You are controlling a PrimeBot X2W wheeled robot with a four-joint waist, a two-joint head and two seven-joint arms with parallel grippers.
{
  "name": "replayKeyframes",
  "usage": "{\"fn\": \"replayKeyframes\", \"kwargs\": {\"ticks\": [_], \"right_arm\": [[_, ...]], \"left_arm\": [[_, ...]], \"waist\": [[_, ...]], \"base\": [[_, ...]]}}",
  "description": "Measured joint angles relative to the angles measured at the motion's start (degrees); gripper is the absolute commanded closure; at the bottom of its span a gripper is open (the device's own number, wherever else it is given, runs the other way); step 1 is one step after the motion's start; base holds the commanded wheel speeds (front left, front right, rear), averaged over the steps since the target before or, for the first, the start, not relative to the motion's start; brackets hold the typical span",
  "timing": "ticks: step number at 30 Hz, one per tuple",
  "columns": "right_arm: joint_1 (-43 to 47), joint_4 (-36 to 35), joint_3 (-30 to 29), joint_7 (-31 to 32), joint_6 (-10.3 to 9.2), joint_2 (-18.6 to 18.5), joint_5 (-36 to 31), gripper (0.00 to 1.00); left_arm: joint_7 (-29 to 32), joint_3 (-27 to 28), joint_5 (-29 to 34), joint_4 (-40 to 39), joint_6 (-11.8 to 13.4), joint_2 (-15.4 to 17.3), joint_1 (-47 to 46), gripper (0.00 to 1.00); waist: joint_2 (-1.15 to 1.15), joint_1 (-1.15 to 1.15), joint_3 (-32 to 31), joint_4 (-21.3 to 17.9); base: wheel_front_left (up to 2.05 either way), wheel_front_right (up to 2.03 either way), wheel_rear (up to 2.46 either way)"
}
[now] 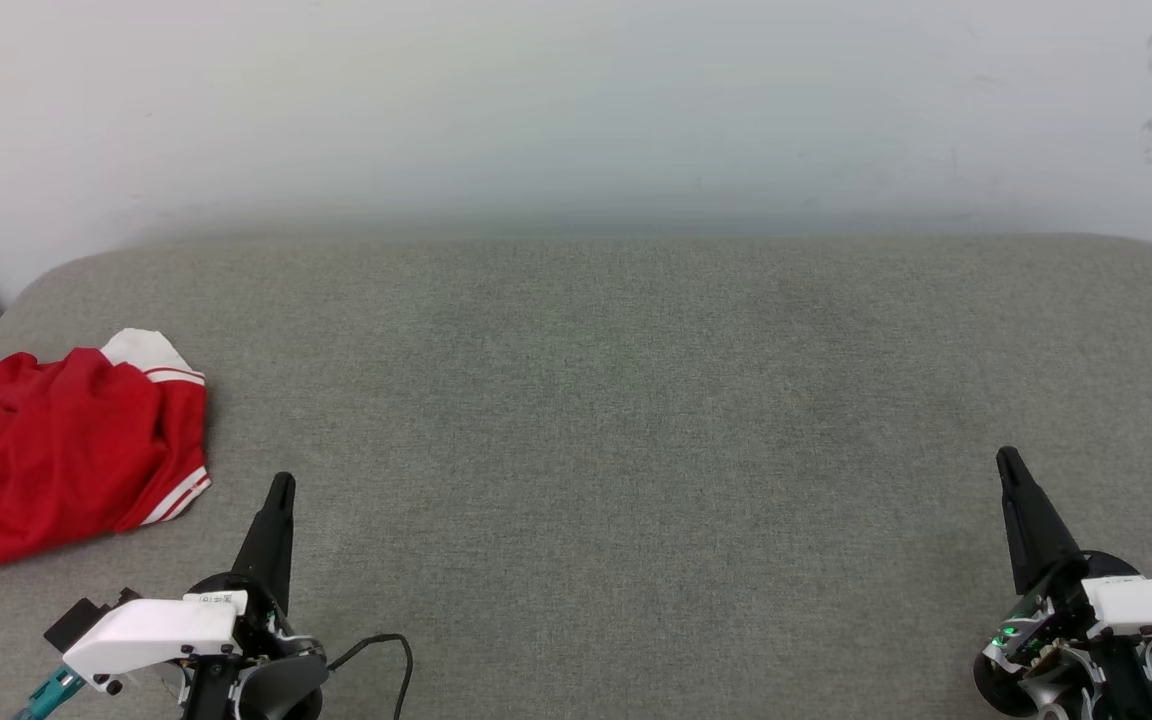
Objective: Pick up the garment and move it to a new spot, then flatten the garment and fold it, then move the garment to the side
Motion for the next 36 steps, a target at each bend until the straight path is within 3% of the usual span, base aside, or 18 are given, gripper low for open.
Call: {"fn": "replayKeyframes", "kwargs": {"ticks": [36], "right_arm": [[0.00, 0.00, 0.00, 0.00, 0.00, 0.00, 0.00, 1.00]], "left_arm": [[-0.01, 0.00, 0.01, 0.00, 0.00, 0.00, 0.00, 1.00]], "waist": [[0.00, 0.00, 0.00, 0.00]], "base": [[0.00, 0.00, 0.00]]}}
